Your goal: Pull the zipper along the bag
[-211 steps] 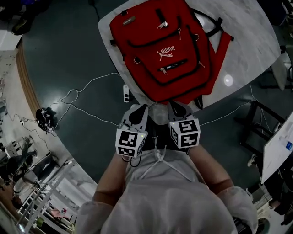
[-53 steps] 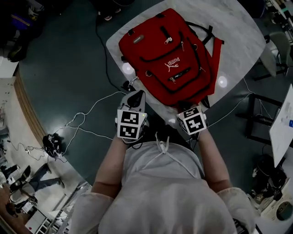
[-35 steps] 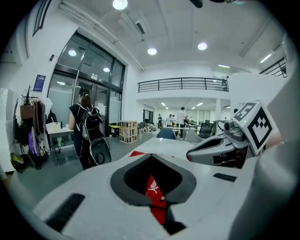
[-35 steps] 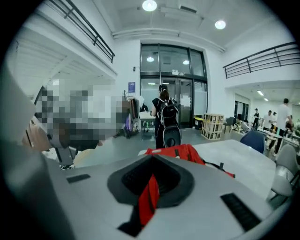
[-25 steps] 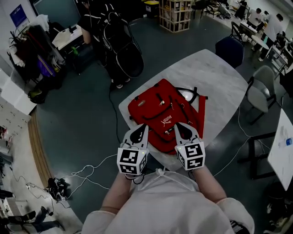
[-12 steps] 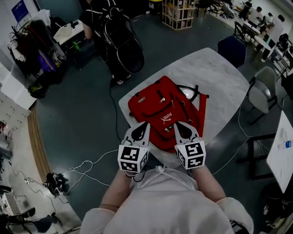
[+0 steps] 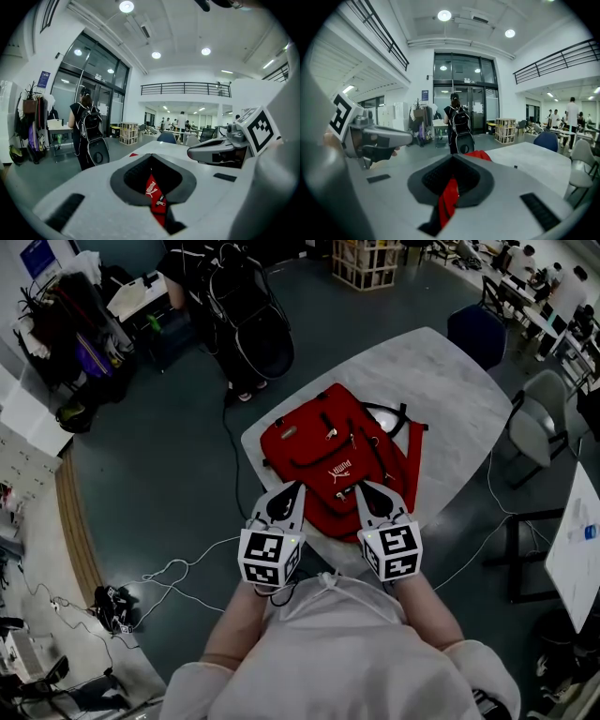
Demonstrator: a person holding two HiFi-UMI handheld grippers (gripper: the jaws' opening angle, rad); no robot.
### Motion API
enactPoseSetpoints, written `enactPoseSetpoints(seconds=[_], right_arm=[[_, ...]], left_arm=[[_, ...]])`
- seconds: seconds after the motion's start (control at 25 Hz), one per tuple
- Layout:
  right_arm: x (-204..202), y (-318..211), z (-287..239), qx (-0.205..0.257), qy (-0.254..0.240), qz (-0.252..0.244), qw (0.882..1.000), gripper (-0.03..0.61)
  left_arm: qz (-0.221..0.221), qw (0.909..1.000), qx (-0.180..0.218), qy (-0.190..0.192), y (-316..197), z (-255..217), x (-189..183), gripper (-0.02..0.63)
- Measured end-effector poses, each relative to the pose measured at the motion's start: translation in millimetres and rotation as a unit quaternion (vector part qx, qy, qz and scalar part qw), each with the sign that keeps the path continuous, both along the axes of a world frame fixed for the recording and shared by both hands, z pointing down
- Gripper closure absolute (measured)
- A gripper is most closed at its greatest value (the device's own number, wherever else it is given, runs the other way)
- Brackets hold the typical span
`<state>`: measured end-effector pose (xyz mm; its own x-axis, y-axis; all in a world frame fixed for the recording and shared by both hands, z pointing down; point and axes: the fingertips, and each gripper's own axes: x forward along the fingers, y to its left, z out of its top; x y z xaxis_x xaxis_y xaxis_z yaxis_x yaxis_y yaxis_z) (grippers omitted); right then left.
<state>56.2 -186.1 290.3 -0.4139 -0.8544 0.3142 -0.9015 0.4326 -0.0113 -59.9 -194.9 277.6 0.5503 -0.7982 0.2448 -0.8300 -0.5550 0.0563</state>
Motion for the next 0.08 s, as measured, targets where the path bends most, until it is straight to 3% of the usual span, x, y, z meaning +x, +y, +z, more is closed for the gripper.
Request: enactPoseSetpoints(seconds=[0.08], right_arm=[[-1.1,0.6,0.6,0.001,0.0,-0.002,1.0,0.554]], left_arm=[[-0.001,1.0,-0.001,0.0,0.2,2.6,-0.5,0.594]])
